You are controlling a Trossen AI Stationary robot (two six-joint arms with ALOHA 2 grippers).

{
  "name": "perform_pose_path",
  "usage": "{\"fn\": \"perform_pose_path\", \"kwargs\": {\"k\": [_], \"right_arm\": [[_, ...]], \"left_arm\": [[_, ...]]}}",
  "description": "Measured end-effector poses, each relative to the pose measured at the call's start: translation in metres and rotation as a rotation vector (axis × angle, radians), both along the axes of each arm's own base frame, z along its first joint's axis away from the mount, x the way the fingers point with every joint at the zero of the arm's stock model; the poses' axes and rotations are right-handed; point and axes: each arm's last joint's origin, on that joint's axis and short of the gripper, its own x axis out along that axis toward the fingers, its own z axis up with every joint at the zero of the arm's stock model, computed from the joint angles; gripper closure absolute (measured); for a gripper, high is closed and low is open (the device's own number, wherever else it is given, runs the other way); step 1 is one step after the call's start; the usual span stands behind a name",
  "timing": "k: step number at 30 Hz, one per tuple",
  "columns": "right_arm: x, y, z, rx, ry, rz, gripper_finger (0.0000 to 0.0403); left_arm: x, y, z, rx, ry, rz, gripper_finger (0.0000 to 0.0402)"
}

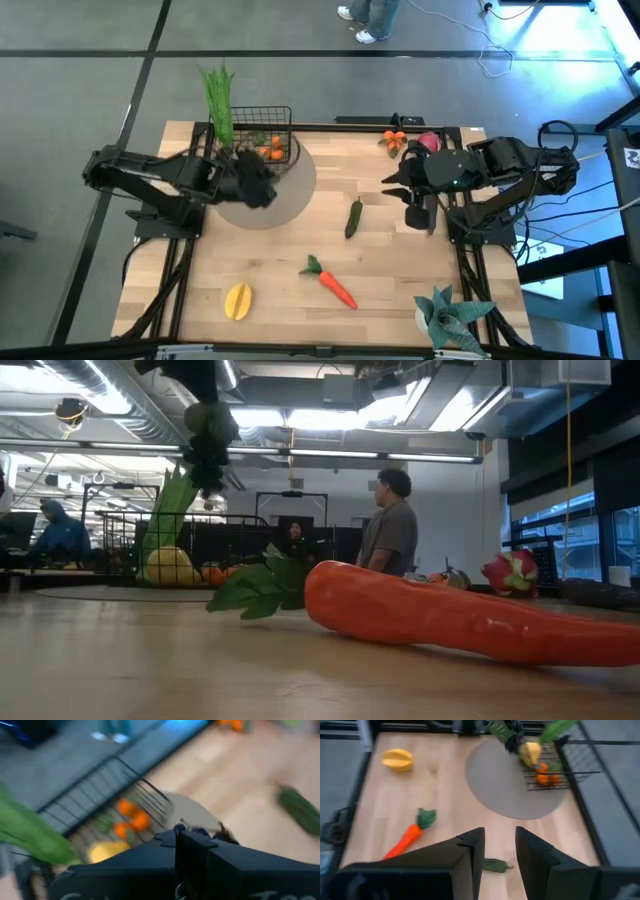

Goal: Build produce basket
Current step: Put the dark purple grapes into the wire basket

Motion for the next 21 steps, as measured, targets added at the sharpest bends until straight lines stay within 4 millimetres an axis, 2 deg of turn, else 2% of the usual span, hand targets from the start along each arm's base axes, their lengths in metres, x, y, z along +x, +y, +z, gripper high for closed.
{"fn": "perform_pose_path", "kwargs": {"k": [11, 17, 21], "right_arm": [[0.009, 0.001, -0.005, -0.019, 0.017, -0.024, 0.0305], [0.017, 0.003, -0.01, -0.025, 0.04, -0.023, 0.0305], [0.025, 0.004, -0.014, -0.043, 0.047, -0.037, 0.0305]], "left_arm": [[-0.005, 0.072, 0.003, 0.146, 0.066, 0.314, 0.0401], [-0.01, 0.106, 0.007, 0.162, 0.053, 0.424, 0.0401], [-0.01, 0.128, 0.003, 0.13, 0.048, 0.478, 0.0401]]}}
